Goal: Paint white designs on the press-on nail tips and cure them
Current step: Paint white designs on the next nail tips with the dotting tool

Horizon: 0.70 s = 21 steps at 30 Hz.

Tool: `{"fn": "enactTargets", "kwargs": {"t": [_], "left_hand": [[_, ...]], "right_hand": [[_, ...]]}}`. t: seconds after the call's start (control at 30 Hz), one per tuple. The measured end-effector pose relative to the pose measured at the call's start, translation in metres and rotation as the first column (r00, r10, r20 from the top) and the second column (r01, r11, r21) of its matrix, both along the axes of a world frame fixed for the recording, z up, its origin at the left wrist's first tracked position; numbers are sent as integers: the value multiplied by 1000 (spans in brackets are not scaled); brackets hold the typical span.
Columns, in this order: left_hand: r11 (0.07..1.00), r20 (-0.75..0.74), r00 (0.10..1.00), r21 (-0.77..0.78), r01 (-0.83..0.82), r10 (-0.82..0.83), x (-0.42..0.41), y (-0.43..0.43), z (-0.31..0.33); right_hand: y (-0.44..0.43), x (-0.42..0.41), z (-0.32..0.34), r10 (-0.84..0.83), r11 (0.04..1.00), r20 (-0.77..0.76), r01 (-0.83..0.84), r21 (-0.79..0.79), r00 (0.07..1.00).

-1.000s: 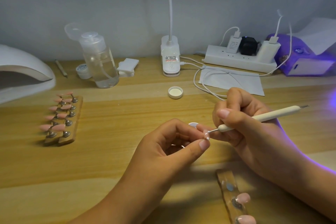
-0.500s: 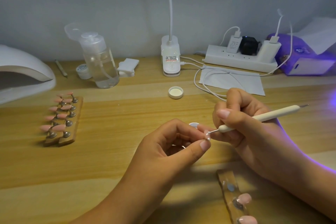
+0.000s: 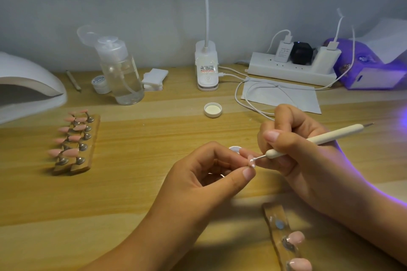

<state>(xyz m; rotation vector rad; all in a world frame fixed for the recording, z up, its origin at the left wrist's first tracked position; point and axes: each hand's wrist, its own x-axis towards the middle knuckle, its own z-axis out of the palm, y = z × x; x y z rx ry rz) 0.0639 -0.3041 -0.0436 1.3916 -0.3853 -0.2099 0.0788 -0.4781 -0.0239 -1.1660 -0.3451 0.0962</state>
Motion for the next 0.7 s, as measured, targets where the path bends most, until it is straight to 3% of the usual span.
{"fn": "enactTargets", "kwargs": {"t": [0.7], "left_hand": [[1000, -6, 1000, 5, 3, -3, -1, 1, 0]], "right_hand": [[-1, 0, -1, -10, 999, -7, 10, -40, 1000]]}}
